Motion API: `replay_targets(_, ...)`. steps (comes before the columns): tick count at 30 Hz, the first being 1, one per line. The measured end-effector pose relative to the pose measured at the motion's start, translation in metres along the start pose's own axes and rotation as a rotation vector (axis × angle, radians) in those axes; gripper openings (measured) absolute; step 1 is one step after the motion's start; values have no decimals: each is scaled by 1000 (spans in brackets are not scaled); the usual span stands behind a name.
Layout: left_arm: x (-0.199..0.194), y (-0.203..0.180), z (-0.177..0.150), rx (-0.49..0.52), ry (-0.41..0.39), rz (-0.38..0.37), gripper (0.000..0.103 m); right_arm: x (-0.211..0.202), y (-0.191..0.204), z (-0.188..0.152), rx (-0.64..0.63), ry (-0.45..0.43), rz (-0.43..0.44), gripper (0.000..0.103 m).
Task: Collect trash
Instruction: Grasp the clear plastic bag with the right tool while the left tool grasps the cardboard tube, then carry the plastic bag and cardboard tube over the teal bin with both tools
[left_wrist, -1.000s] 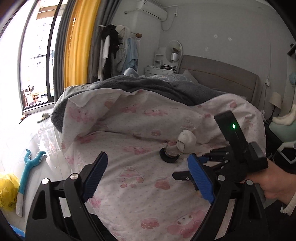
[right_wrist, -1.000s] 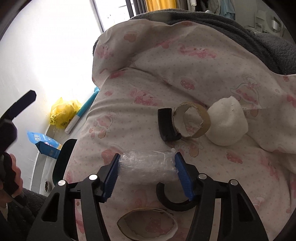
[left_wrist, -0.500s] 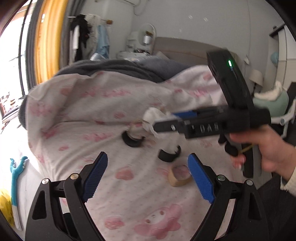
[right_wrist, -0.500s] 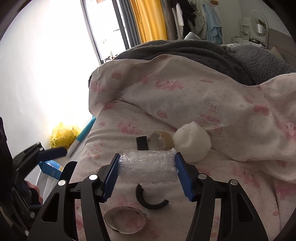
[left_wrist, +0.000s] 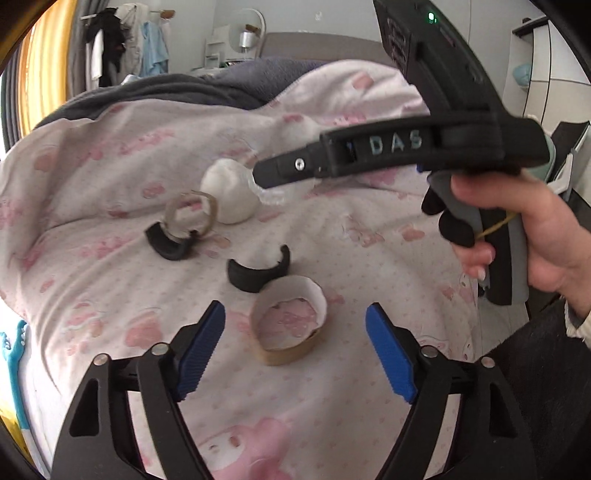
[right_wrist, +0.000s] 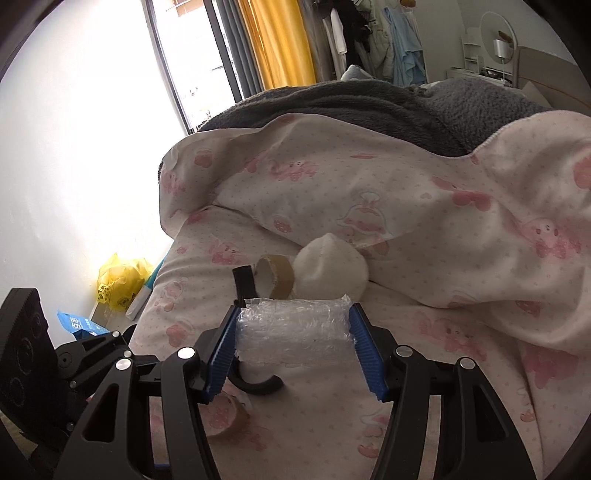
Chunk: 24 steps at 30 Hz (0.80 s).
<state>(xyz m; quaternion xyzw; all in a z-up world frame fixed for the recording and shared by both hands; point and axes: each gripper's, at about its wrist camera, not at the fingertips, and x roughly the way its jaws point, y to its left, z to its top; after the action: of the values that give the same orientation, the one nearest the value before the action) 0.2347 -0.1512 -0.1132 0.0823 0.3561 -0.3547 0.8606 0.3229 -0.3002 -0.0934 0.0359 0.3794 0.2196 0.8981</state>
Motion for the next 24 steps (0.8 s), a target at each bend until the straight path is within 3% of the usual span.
replay_targets(9, 17, 0, 4, -45, 34, 15, 49, -4, -13, -4, 9, 9, -8, 60)
replay_targets(17, 1, 12, 9, -105, -7, -3, 48, -7, -7, 1, 4, -5, -7, 60)
replay_targets(24, -28, 22, 15, -136, -117, 2, 48, -4, 9, 6, -15, -11, -2, 60)
